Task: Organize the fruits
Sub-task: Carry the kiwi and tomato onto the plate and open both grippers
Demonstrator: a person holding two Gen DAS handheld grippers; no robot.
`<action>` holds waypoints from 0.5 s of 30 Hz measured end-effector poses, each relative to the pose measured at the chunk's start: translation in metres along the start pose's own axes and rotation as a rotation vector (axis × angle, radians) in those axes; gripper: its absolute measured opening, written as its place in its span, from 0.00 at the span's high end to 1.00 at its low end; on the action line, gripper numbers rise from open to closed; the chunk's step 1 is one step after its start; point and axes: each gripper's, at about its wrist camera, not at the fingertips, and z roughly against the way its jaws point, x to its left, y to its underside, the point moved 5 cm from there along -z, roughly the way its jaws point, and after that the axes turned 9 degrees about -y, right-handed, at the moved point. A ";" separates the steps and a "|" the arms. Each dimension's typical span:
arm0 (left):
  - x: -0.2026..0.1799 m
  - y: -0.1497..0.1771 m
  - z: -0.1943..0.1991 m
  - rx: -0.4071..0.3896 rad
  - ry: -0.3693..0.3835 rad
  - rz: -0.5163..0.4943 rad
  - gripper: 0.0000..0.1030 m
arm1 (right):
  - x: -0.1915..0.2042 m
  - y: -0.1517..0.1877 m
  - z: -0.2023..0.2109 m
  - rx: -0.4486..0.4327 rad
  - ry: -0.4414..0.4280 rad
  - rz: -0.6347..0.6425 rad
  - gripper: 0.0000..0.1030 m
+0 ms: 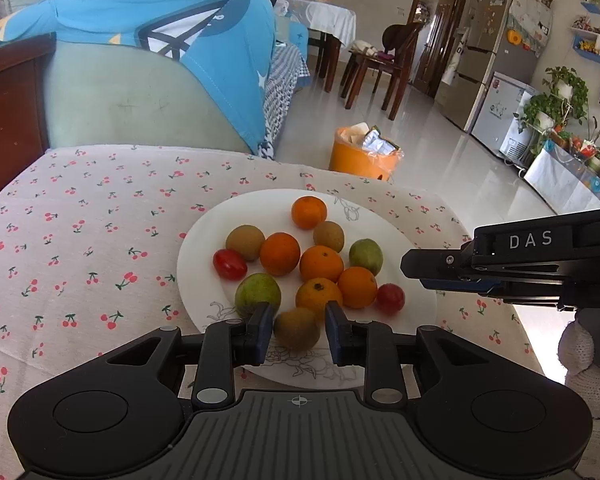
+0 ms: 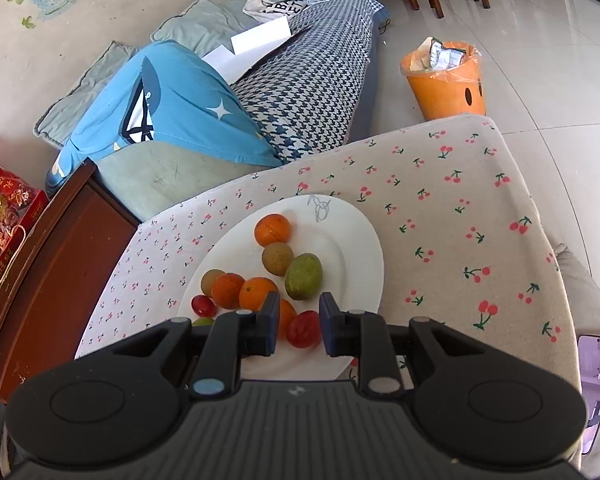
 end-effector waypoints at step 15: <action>0.004 -0.017 0.029 0.077 -0.101 0.016 0.17 | 0.009 -0.002 0.014 0.016 0.069 0.056 0.38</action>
